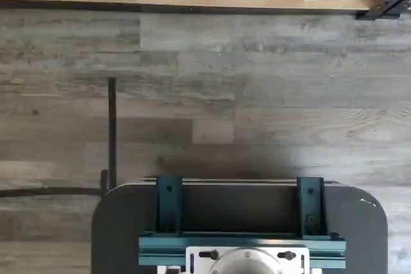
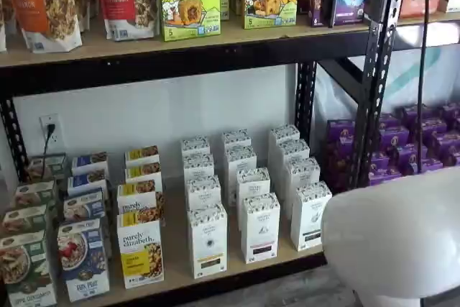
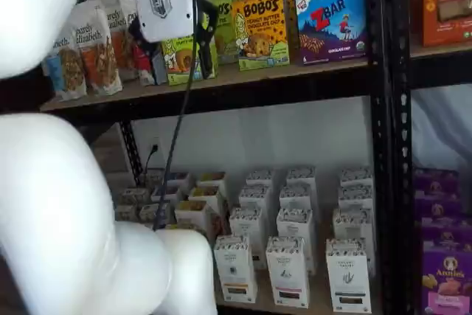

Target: Pick up the white box with a yellow strip in the middle, on the bottom shelf, the fourth box from the left

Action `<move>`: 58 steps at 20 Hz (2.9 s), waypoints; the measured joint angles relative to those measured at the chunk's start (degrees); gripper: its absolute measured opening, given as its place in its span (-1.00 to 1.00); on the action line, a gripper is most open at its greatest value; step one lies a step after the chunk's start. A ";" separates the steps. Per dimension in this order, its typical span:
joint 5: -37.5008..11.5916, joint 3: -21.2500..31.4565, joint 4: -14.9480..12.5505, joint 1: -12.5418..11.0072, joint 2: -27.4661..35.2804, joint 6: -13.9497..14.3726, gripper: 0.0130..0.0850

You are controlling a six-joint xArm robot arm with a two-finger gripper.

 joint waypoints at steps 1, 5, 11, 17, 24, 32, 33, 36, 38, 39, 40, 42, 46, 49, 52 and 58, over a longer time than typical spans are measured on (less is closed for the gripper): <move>0.28 -0.12 0.44 -0.35 0.15 -0.19 1.00; 1.60 -0.65 3.15 -2.91 0.96 -1.45 1.00; -1.03 1.05 1.81 -1.51 0.55 -0.86 1.00; -4.83 4.93 1.68 0.80 0.16 1.20 1.00; -10.93 11.40 -0.78 4.28 -0.22 3.81 1.00; -19.69 19.77 -3.50 7.46 -0.60 6.65 1.00; -20.76 20.72 -3.96 7.97 -0.63 7.18 1.00; -25.54 24.52 -5.12 9.55 -1.23 8.97 1.00; -27.87 26.38 -5.62 10.45 -0.81 10.06 1.00; -29.28 27.51 -5.92 11.12 -0.23 10.83 1.00; -31.03 28.78 -6.09 11.74 0.32 11.58 1.00; -35.34 31.47 -5.81 12.59 1.04 12.70 1.00; -42.99 35.40 -7.51 15.37 3.87 16.48 1.00; -48.74 37.64 -9.04 17.13 6.66 19.41 1.00; -55.31 39.07 -9.42 18.16 11.52 21.31 1.00; -65.78 39.59 -8.31 19.58 20.45 22.91 1.00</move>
